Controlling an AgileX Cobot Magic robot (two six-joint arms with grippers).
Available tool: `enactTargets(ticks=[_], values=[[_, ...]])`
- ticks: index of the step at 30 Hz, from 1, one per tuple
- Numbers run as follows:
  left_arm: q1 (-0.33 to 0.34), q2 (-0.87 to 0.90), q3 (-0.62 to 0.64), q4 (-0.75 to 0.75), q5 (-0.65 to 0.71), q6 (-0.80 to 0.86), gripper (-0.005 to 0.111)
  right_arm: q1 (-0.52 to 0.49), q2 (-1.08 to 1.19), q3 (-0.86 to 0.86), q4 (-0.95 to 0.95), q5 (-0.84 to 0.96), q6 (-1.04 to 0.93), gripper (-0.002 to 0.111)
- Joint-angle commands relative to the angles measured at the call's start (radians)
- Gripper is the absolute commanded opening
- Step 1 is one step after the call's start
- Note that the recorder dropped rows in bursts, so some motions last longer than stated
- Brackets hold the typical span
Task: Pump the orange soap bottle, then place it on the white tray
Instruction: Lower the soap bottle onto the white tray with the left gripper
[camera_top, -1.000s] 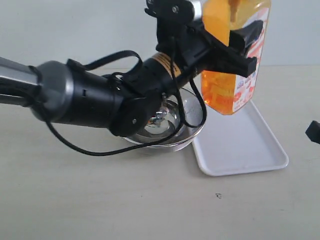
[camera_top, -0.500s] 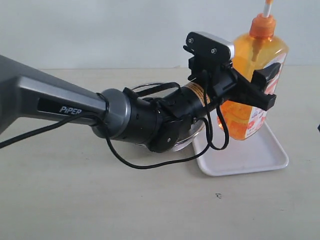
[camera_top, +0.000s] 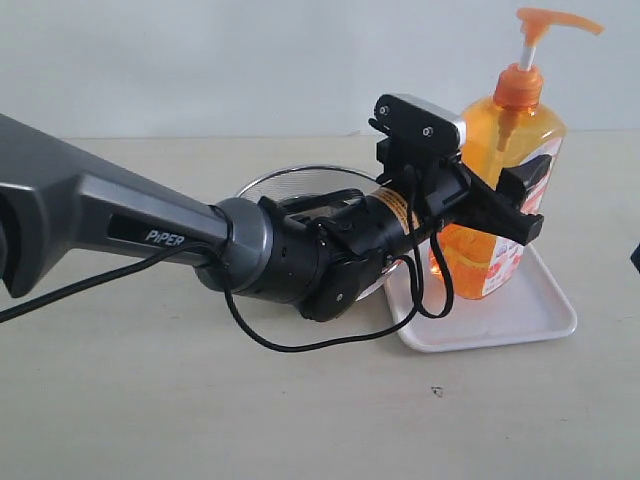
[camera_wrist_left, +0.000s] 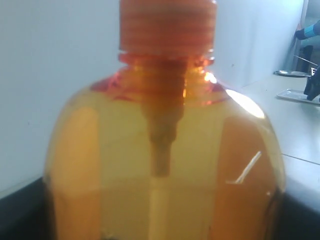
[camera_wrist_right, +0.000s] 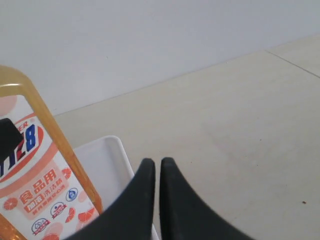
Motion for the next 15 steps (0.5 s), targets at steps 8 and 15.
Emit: enactTargets(ticks=[8,15], values=[[-0.002,-0.018,-0.015,-0.014,-0.068,-0.007,0.043,-0.007,-0.009,0.005,-0.009,-0.002,-0.005,0.0],[-0.002,-0.018,-0.015,-0.014,-0.02,-0.007,0.043,-0.007,-0.009,0.005,-0.01,0.0,-0.005,0.0]])
